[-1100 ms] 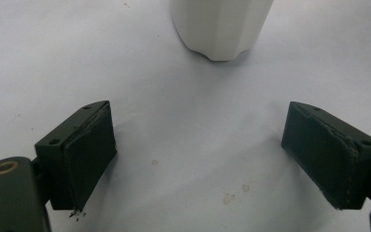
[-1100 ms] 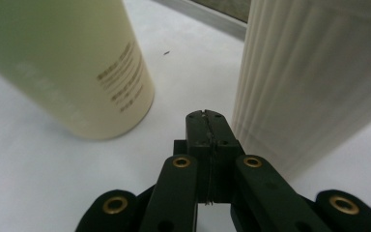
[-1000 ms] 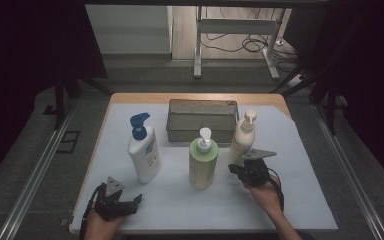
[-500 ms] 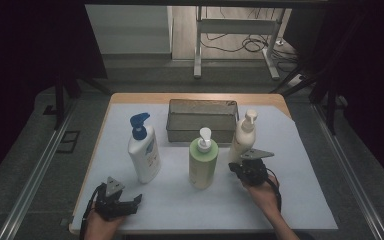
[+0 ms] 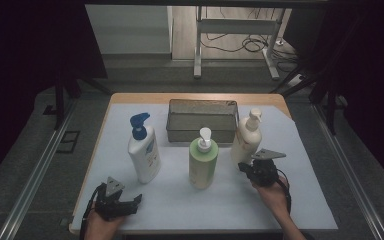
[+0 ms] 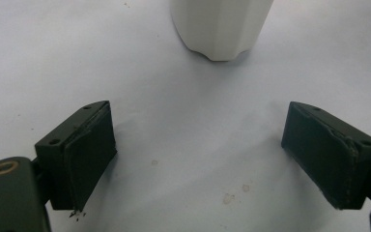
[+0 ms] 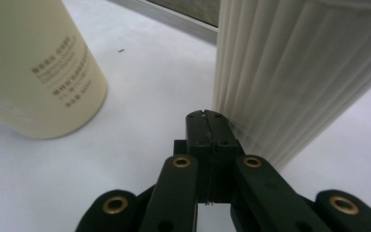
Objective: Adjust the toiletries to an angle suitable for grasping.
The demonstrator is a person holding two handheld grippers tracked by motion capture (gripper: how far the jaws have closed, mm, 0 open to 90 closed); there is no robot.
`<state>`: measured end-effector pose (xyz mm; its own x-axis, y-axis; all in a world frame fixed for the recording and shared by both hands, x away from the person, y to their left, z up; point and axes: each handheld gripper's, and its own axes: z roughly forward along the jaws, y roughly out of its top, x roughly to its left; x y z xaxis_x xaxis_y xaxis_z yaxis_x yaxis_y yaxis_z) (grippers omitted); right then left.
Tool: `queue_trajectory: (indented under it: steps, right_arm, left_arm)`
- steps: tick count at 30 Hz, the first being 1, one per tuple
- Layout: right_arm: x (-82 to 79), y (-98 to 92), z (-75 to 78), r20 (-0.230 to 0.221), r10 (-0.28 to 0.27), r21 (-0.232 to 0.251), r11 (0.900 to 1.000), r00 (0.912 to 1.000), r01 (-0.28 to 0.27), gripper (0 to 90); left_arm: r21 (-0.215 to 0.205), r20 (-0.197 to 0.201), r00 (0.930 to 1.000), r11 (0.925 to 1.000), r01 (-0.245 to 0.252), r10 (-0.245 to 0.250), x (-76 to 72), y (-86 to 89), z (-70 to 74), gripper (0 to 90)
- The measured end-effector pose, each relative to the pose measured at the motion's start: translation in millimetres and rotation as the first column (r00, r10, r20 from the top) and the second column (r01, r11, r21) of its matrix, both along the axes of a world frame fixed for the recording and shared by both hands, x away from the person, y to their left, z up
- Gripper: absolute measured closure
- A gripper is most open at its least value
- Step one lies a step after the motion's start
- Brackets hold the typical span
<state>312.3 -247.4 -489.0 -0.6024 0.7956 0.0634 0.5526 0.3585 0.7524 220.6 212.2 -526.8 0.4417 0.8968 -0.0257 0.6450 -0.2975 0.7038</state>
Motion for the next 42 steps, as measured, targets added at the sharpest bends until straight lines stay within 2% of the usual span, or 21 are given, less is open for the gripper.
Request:
queue_trajectory:
  steps: [11,18,24,25,26,27,28,29,31,33,35,37,42]
  right_arm:
    - [3.7,-23.4,1.1,0.003,-0.041,-0.005,0.999,0.9992,0.041,89.2]
    - [7.5,-32.1,1.0,-0.005,-0.063,-0.011,0.998,0.9980,0.063,88.3]
    - [2.9,-29.8,2.8,-0.008,-0.039,-0.003,0.999,0.9992,0.039,79.1]
    - [0.9,-29.7,5.3,-0.008,-0.026,-0.004,1.000,0.9996,0.026,71.2]
    - [0.9,-29.7,5.3,-0.008,-0.026,-0.004,1.000,0.9996,0.026,71.2]
    - [-1.1,-30.5,8.5,-0.013,-0.019,-0.005,1.000,0.9997,0.019,62.8]
    - [-1.1,-30.5,8.5,-0.013,-0.019,-0.005,1.000,0.9997,0.019,62.8]
    - [-3.2,-32.3,11.9,-0.014,-0.019,-0.001,1.000,0.9997,0.019,56.4]
    - [-4.0,-33.5,13.3,-0.012,-0.017,-0.001,1.000,0.9998,0.017,53.3]
    - [-5.9,-36.4,16.9,-0.013,-0.023,-0.009,1.000,0.9997,0.023,43.5]
    - [-6.1,-37.5,17.9,-0.016,-0.020,-0.011,1.000,0.9997,0.020,42.7]
    - [-6.5,-40.1,21.2,-0.014,-0.019,-0.017,1.000,0.9997,0.018,36.8]
    - [-5.6,-41.9,24.7,-0.009,-0.016,-0.030,0.999,0.9998,0.015,30.5]
  left_arm:
    - [0.000,0.000,1.0000,1.0000,0.000,0.000,0.1,0.0,0.0,11.4]
    - [0.000,0.000,1.0000,1.0000,0.000,0.000,0.1,0.0,0.0,11.4]
    - [0.000,0.000,1.0000,1.0000,0.000,0.000,0.1,0.0,0.0,11.4]
    - [-0.001,0.000,1.0000,1.0000,-0.001,0.001,0.1,0.0,0.0,11.4]
    - [-0.001,0.000,1.0000,1.0000,-0.001,0.001,0.1,0.0,0.0,11.4]
    - [-0.001,0.000,1.0000,1.0000,-0.001,0.001,0.1,0.0,0.0,11.4]
    - [-0.001,0.000,1.0000,1.0000,-0.001,0.001,0.1,0.0,0.0,11.4]
    - [-0.001,0.000,1.0000,1.0000,0.000,0.000,0.1,0.0,0.0,11.4]
    - [-0.001,0.000,1.0000,1.0000,-0.001,0.001,0.1,0.0,0.0,11.4]
    - [-0.001,0.000,1.0000,1.0000,-0.001,0.001,0.1,-0.1,0.0,11.4]
    - [-0.001,0.000,1.0000,1.0000,-0.001,0.001,0.1,-0.1,0.0,11.4]
    - [0.000,0.000,1.0000,1.0000,-0.001,0.001,0.1,0.0,0.0,11.4]
    - [0.000,0.000,1.0000,1.0000,-0.001,0.001,0.1,-0.1,0.0,11.4]
